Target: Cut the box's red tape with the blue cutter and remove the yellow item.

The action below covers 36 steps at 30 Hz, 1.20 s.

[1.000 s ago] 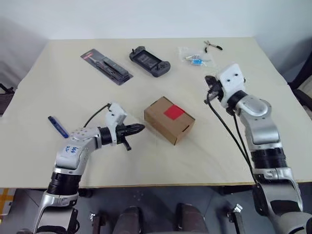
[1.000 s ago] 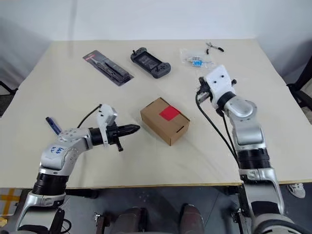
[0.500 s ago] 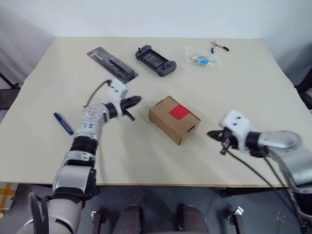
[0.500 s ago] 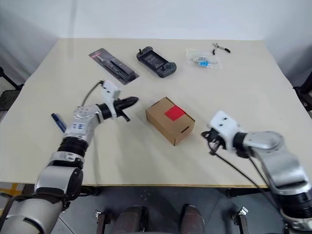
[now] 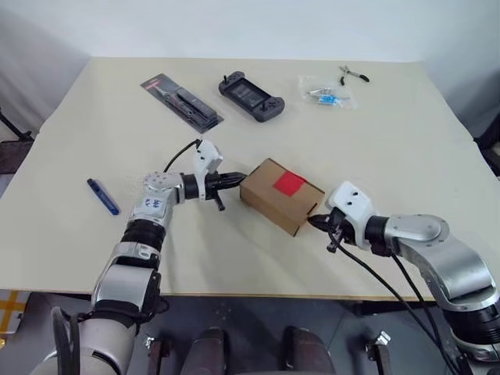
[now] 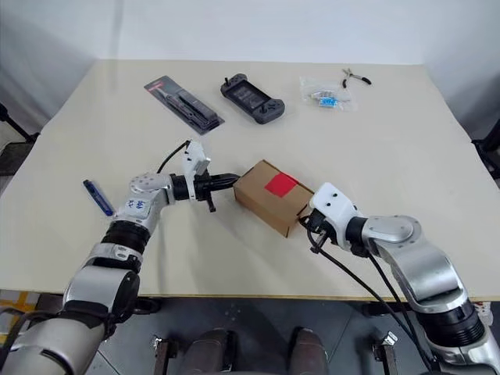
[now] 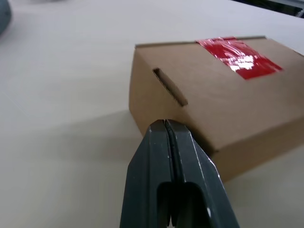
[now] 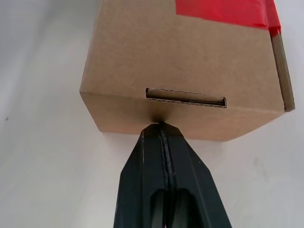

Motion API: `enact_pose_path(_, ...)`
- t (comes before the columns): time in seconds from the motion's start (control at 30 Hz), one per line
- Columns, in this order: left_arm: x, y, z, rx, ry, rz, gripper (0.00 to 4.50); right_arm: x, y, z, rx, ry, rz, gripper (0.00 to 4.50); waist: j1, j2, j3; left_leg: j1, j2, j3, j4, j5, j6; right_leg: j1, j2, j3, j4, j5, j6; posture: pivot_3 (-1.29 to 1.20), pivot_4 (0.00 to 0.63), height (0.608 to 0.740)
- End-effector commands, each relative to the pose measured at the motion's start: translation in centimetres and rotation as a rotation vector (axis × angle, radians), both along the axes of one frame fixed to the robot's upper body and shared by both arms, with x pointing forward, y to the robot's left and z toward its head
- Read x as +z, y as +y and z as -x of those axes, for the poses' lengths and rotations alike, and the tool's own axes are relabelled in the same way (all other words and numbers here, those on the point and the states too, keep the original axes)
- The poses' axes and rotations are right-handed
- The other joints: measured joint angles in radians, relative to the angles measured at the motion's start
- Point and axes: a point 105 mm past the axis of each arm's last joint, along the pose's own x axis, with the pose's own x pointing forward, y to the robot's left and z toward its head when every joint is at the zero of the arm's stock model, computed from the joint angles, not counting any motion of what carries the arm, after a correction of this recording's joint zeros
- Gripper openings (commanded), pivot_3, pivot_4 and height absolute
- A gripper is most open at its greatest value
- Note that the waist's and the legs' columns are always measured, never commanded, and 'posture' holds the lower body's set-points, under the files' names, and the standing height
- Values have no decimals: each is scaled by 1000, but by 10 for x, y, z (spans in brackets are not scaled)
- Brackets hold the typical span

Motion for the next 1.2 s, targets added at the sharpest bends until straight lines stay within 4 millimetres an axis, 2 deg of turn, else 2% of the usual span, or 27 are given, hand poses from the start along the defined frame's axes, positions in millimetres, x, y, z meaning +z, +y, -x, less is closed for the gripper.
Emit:
enact_pose_path(0.03, 2, -22, 21, -140, 5, -16, 25, 11, 9, 11, 67, -22, -1, 0, 1, 0, 0, 0, 0, 0, 0, 0, 0, 0, 0, 0, 0, 0, 0, 0, 150, 740)
enact_pose_path(0.23, 1, -24, 33, -157, 19, -30, 25, 10, -2, 19, 71, 9, 40, 0, 4, 0, 0, 0, 0, -1, 2, -1, 1, 1, 0, 0, 0, 0, 0, 0, 150, 740)
enact_pose_path(0.43, 5, -10, 29, -110, 2, -43, 25, 12, -10, 23, 62, 22, 42, 0, 2, 0, 0, 0, 0, -1, 2, -1, 1, 1, 0, 0, 0, 0, 0, 0, 150, 740)
enact_pose_path(0.53, 18, 9, 15, 16, -48, -25, 25, 13, -32, 13, -40, -10, 36, 0, 3, 0, 0, 0, 0, -1, 2, -1, 1, 1, 0, 0, 0, 0, 0, 0, 150, 740)
enact_pose_path(0.63, 21, 19, 11, 73, -69, -34, 25, 15, -51, 0, -138, -57, 39, 0, 2, 0, 0, 0, 0, -1, 3, -1, 1, 1, 0, 0, 0, 0, 0, 0, 150, 740)
enact_pose_path(0.73, 22, 45, 1, 231, -87, -47, 610, 18, -82, -14, -248, -105, 54, 584, 2, 0, 0, 0, 0, -1, 3, -1, 1, 1, 0, 0, 0, 0, 0, 0, 150, 740)
enact_pose_path(0.87, 31, 71, 4, 391, -102, -14, 1710, 31, -107, -34, -309, -196, 64, 1819, -3, 0, 0, 0, 0, 0, 3, -1, 1, 1, 0, 0, 0, 0, 0, 0, 150, 740)
enact_pose_path(0.9, 33, 82, 9, 436, -106, 0, 2067, 38, -109, -42, -312, -230, 36, 2227, -4, 0, 0, 0, 0, 0, 2, -1, 0, 1, 0, 1, 0, 0, 0, 0, 150, 740)
enact_pose_path(0.93, 35, 88, 14, 466, -109, 7, 2243, 43, -110, -47, -311, -252, 16, 2438, -11, 0, 0, 1, 0, 0, 2, -1, 0, 1, 0, 1, 0, 0, 0, 0, 150, 740)
enact_pose_path(0.97, 35, 96, 21, 493, -109, 17, 2637, 51, -106, -52, -283, -297, -24, 2910, -14, 0, 0, 1, 0, 0, 2, -1, 0, 1, 0, 1, 0, 0, 0, 0, 150, 740)
enact_pose_path(1.03, 35, 107, 34, 539, -94, 26, 3156, 67, -97, -60, -215, -414, -104, 3477, -26, -1, 0, 1, 1, -1, 2, -1, 0, 1, 0, 1, 1, 0, 0, 0, 150, 740)
enact_pose_path(1.1, 33, 116, 48, 585, -77, 20, 3829, 70, -96, -65, -200, -436, -143, 4224, -25, -1, 0, 2, 1, -1, 1, -1, -1, 1, 0, 1, 2, 0, 0, 0, 150, 740)
enact_pose_path(1.13, 32, 123, 57, 626, -74, 26, 4054, 67, -92, -66, -169, -423, -154, 4462, -25, -1, 0, 2, 1, -1, 1, -1, -1, 1, 0, 0, 2, 0, 0, 0, 150, 740)
enact_pose_path(1.17, 32, 129, 66, 667, -75, 33, 4361, 64, -88, -66, -134, -415, -163, 4500, -25, -1, 0, 2, 1, -1, 2, -1, -1, 1, 0, 1, 2, 0, 0, 0, 150, 740)
enact_pose_path(1.2, 32, 134, 74, 704, -71, 44, 4439, 62, -85, -66, -101, -409, -173, 4500, -24, -1, 0, 2, 1, 0, 2, -2, -1, 2, 0, 1, 1, 0, 0, 0, 150, 740)
